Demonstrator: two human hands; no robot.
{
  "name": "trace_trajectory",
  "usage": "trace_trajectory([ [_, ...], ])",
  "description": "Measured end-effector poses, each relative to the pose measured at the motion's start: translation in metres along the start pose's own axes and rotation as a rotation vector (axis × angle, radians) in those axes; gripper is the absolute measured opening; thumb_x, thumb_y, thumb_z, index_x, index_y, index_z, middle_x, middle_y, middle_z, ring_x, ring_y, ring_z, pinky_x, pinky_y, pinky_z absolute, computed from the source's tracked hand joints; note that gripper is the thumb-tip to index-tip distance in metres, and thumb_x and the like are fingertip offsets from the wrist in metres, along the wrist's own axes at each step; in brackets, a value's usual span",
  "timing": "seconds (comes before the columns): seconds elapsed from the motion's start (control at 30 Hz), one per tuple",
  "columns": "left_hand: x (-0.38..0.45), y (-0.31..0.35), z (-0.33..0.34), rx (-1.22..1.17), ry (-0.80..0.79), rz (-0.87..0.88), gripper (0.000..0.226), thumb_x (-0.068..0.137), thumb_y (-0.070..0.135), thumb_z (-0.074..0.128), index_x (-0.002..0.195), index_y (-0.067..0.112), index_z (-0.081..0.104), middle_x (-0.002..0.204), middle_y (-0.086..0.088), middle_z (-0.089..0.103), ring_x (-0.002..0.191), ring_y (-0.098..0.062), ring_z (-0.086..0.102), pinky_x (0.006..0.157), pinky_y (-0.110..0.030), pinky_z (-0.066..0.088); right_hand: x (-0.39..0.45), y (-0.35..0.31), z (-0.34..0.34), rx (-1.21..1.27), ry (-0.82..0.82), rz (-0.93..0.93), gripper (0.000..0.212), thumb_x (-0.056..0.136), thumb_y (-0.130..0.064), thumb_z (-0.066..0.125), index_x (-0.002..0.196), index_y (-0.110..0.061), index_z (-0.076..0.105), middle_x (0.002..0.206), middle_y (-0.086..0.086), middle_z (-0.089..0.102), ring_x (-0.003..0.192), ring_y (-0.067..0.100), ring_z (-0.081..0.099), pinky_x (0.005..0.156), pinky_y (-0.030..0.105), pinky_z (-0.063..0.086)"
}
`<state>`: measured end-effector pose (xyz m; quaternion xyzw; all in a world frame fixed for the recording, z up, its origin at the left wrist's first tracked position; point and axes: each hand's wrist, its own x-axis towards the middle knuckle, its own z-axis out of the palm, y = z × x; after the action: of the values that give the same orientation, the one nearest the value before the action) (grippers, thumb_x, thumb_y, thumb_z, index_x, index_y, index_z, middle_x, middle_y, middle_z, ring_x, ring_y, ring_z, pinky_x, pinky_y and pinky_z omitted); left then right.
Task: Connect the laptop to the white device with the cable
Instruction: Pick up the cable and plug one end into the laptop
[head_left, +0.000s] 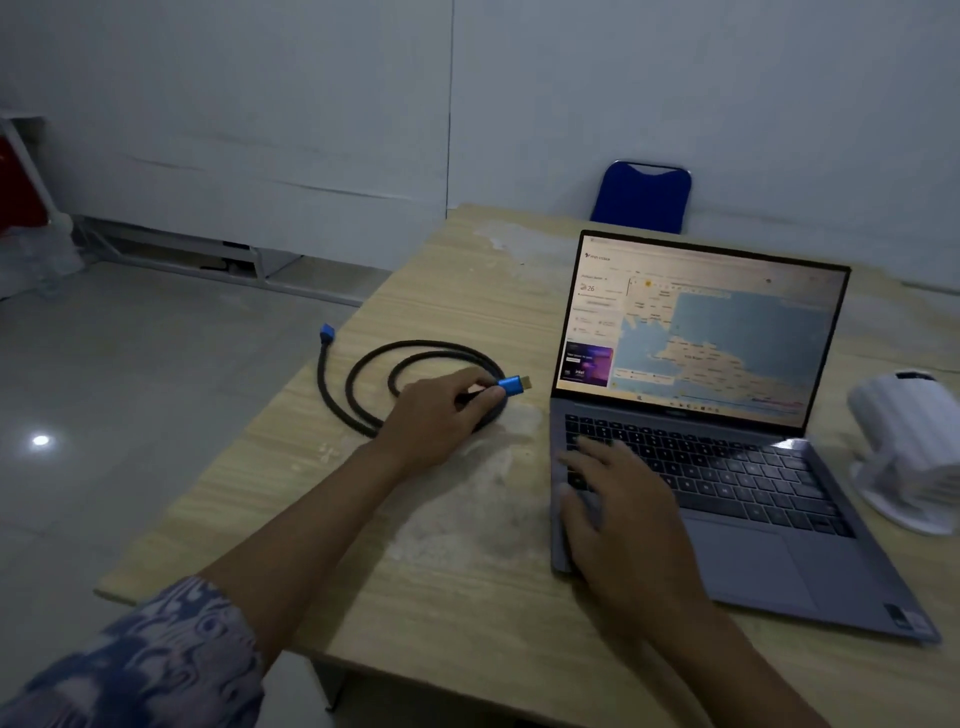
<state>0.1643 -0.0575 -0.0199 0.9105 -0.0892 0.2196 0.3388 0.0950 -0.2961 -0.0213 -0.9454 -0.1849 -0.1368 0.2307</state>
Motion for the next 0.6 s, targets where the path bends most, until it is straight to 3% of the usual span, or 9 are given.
trace_trajectory([
  [0.07, 0.008, 0.003, 0.009, -0.026, -0.004, -0.006, 0.029, 0.097, 0.05, 0.052, 0.108, 0.031, 0.071, 0.066, 0.011, 0.064, 0.061, -0.002, 0.057, 0.06, -0.029, 0.041, -0.018, 0.002, -0.001, -0.005, 0.112, 0.101, 0.036, 0.096, -0.04, 0.052, 0.13, -0.03, 0.06, 0.141, -0.008, 0.054, 0.14, 0.017, 0.036, 0.113, 0.045, 0.032],
  [0.2, 0.021, 0.001, 0.023, 0.01, -0.109, 0.007, 0.032, 0.098, 0.051, 0.049, 0.107, 0.03, 0.072, 0.077, 0.008, 0.068, 0.074, -0.015, 0.064, 0.084, -0.043, 0.048, -0.032, 0.0, 0.008, -0.058, 0.161, 0.13, 0.041, 0.093, -0.047, 0.05, 0.123, -0.024, 0.064, 0.134, -0.006, 0.059, 0.135, 0.019, 0.042, 0.111, 0.045, 0.034],
  [0.37, 0.031, -0.003, 0.022, 0.053, -0.104, 0.086, 0.033, 0.1, 0.043, 0.05, 0.088, 0.022, 0.072, 0.071, 0.006, 0.065, 0.069, -0.016, 0.06, 0.082, -0.041, 0.046, -0.03, -0.003, 0.007, -0.091, 0.113, 0.102, 0.045, 0.087, -0.055, 0.053, 0.119, -0.025, 0.065, 0.13, -0.007, 0.061, 0.131, 0.018, 0.047, 0.11, 0.043, 0.036],
  [0.6, 0.03, -0.003, 0.015, 0.087, -0.127, 0.223, 0.027, 0.101, 0.043, 0.045, 0.115, 0.034, 0.067, 0.06, 0.019, 0.054, 0.053, 0.007, 0.044, 0.071, -0.03, 0.034, -0.026, -0.008, 0.008, -0.111, 0.06, 0.127, 0.047, 0.082, -0.051, 0.063, 0.117, -0.02, 0.068, 0.125, -0.002, 0.064, 0.124, 0.023, 0.054, 0.101, 0.051, 0.043],
])
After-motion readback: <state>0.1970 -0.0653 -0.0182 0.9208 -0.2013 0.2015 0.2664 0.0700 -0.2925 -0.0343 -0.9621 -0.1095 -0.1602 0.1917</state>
